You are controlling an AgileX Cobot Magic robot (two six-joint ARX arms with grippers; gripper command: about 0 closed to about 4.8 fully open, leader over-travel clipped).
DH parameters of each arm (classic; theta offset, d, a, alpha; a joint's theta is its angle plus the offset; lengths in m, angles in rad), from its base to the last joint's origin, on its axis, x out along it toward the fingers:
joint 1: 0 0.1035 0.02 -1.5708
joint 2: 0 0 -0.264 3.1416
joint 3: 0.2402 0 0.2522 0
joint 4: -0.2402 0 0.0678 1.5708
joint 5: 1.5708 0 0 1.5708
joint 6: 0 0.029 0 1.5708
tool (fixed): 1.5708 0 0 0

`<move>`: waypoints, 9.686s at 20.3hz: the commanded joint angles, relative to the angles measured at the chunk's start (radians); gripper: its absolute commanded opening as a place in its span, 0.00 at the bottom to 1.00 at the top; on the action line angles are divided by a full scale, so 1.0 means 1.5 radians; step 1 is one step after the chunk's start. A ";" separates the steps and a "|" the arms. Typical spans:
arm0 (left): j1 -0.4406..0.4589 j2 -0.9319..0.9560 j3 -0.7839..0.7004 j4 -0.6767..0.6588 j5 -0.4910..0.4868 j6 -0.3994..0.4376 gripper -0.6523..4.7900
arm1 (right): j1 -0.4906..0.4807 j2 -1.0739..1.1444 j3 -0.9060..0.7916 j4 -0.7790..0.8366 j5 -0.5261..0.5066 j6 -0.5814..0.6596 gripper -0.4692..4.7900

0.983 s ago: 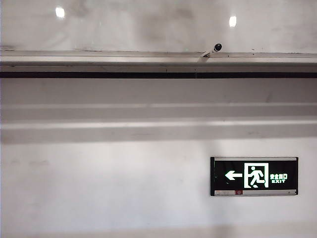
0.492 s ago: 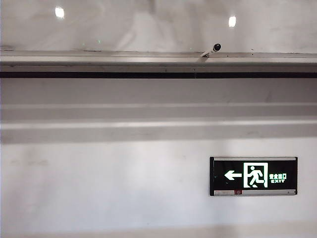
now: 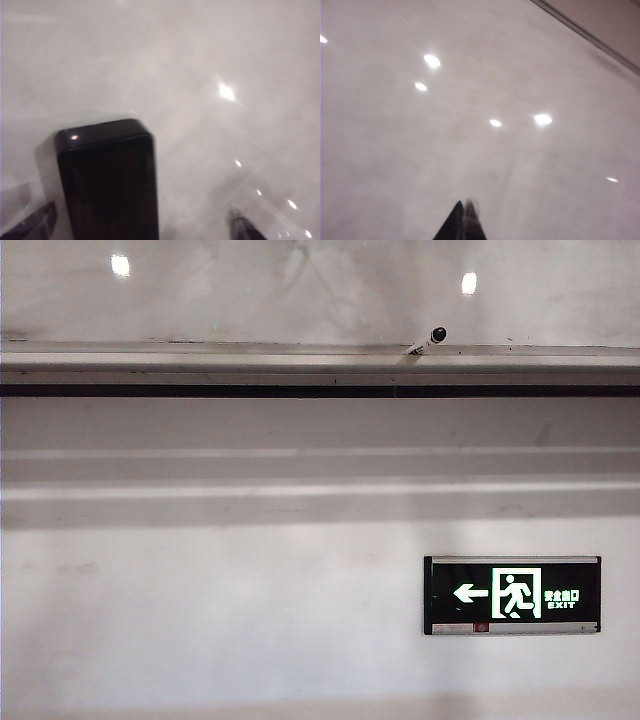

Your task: Wipe the whiteboard clean using the black magnetic whiteboard eraser attached to the whiteboard.

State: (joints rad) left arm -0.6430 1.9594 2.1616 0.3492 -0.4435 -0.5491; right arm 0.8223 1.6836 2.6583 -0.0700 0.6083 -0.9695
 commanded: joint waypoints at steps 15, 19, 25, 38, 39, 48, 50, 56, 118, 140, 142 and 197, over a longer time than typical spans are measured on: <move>0.010 0.149 0.179 -0.043 -0.037 -0.071 1.00 | 0.116 -0.034 0.002 -0.011 -0.001 -0.008 0.09; 0.010 0.149 0.179 -0.043 -0.034 -0.070 1.00 | 0.116 -0.034 0.002 -0.010 -0.001 -0.008 0.09; 0.011 0.149 0.179 -0.043 -0.036 -0.032 0.56 | 0.116 -0.035 0.002 -0.009 -0.001 -0.008 0.09; 0.040 0.090 0.180 -0.195 -0.033 0.145 0.51 | 0.116 -0.037 0.002 0.010 -0.006 -0.008 0.09; 0.048 0.083 0.180 -0.220 -0.032 0.145 0.51 | 0.116 -0.037 0.002 0.016 -0.006 -0.008 0.09; 0.117 0.058 0.180 -0.390 0.026 0.192 0.51 | 0.114 -0.036 0.002 0.038 -0.023 -0.008 0.09; 0.139 0.054 0.180 -0.430 0.046 0.194 0.51 | 0.114 -0.036 0.002 0.038 -0.024 -0.007 0.09; 0.192 0.035 0.180 -0.507 0.065 0.249 0.51 | 0.114 -0.036 0.002 0.041 -0.030 -0.007 0.09; 0.198 -1.264 -0.843 -0.667 0.326 0.314 0.11 | 0.104 -0.164 0.000 -0.877 -0.098 0.543 0.09; 0.198 -1.264 -1.239 -0.358 0.310 0.309 0.11 | 0.098 -1.018 -1.513 0.030 -0.085 0.561 0.11; 0.198 -1.264 -1.272 -0.337 0.295 0.309 0.11 | 0.098 -1.043 -1.531 0.029 -0.087 0.562 0.11; 0.485 -1.304 -1.436 -0.267 0.313 0.401 0.12 | -0.143 -1.080 -1.604 0.013 -0.142 0.559 0.11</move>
State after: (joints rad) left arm 0.0837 0.0036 0.0067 -0.0639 0.0299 0.0521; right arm 0.6777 0.0624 0.2691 -0.0864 0.4801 -0.1299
